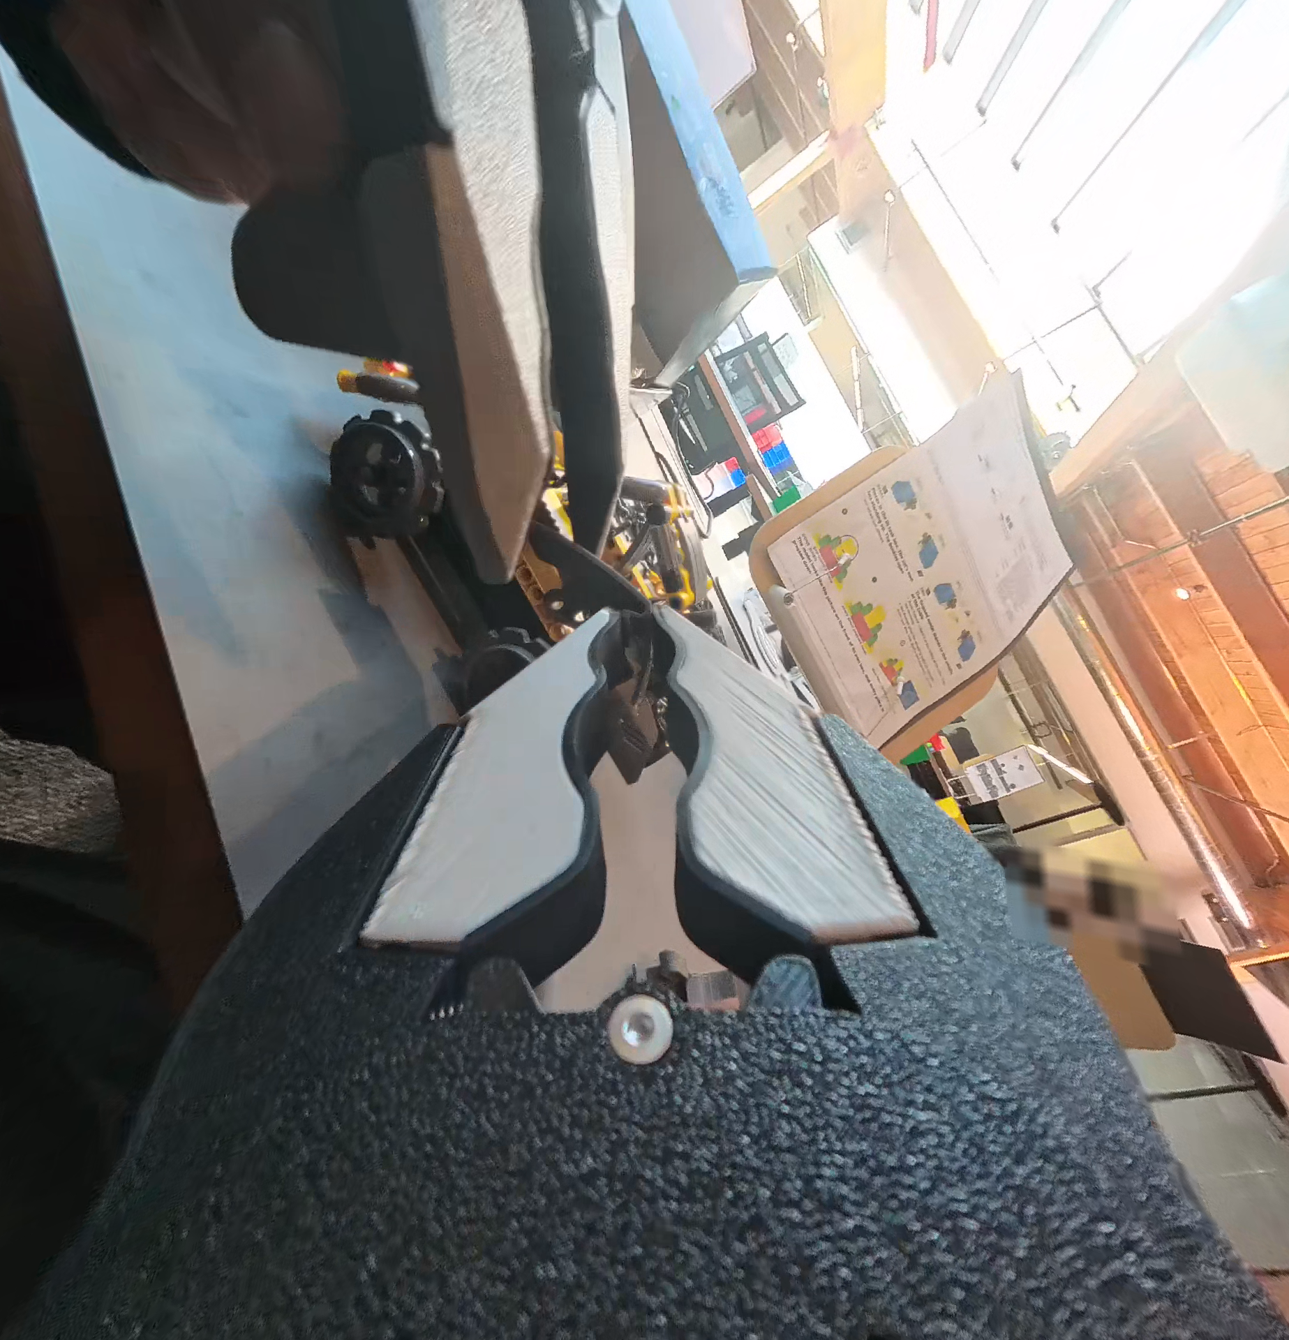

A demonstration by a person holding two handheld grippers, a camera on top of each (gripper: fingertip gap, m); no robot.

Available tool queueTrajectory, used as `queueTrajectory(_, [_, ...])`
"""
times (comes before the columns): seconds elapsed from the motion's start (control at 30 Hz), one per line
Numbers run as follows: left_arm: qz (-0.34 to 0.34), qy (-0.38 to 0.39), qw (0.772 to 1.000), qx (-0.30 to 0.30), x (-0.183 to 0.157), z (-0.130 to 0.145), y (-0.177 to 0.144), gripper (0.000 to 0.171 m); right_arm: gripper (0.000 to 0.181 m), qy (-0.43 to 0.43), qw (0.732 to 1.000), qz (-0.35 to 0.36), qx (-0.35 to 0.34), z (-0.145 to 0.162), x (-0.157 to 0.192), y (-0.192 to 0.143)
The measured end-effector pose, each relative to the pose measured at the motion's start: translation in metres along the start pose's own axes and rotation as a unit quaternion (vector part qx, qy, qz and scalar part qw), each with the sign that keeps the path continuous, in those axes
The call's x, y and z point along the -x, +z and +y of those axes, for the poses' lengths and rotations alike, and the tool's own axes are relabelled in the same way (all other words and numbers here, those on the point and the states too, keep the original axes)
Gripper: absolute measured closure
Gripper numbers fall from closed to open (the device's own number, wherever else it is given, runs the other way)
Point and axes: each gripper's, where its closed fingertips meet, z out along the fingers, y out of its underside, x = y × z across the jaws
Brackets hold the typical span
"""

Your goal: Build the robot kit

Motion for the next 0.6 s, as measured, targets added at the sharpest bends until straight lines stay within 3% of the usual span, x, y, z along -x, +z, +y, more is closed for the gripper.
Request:
queueTrajectory(0.13, [0.01,-0.037,0.999,-0.012,0.002,-0.001,0.0,0.151,0.177,-0.032,0.999,0.012,0.0,-0.001,0.004,-0.001])
queueTrajectory(0.23, [0.031,-0.073,0.997,0.009,0.002,0.007,0.004,0.12,0.177,-0.033,0.999,0.017,-0.012,-0.006,0.001,-0.002])
queueTrajectory(0.3, [0.062,-0.099,0.993,0.006,-0.003,0.007,0.004,0.117,0.177,-0.029,0.999,0.017,-0.024,-0.01,0.001,-0.005])
queueTrajectory(0.47, [0.09,-0.12,0.989,-0.012,-0.004,0.001,0.0,0.136,0.177,-0.013,0.998,0.012,-0.054,-0.019,-0.001,-0.012])
queueTrajectory(0.6, [0.125,-0.142,0.982,-0.02,-0.009,-0.006,0.0,0.134,0.177,-0.001,0.997,0.013,-0.071,-0.027,-0.004,-0.016])
